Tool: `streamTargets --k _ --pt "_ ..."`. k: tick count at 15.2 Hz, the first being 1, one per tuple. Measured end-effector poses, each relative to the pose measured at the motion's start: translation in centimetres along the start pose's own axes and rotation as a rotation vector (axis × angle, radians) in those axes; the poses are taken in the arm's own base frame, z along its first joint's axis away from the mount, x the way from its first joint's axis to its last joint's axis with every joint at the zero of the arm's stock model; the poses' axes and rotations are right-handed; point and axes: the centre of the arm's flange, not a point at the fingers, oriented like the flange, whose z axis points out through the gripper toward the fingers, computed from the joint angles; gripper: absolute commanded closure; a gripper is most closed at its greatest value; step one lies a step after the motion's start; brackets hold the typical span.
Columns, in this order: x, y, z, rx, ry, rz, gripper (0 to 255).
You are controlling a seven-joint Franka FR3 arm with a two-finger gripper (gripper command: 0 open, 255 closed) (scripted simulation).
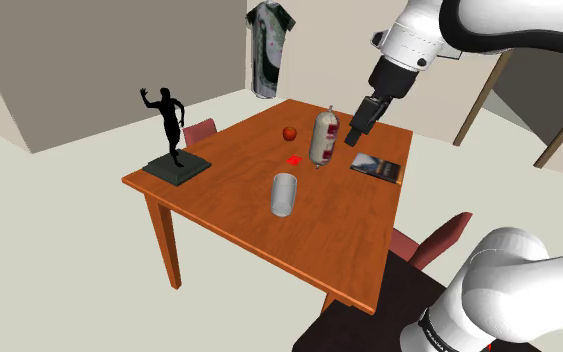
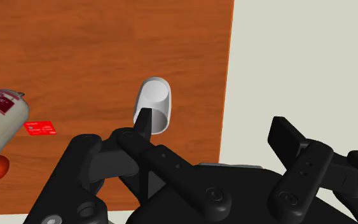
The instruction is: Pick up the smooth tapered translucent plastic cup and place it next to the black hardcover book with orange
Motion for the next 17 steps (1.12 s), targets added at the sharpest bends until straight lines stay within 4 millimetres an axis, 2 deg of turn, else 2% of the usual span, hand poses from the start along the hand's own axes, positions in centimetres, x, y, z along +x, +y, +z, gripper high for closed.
streamTargets --k 2,4,8,9,17 --pt "0.3 0.1 0.5 -0.001 -0.004 0.005 0" --pt "1.7 0.3 2.0 -0.003 -0.019 0.020 0" --pt "5.2 0.7 6.5 -0.009 -0.054 0.056 0" --pt "5.7 0.3 7.9 -0.011 -0.063 0.065 0" --pt "12.3 1.6 16.8 -0.023 -0.134 0.140 0"
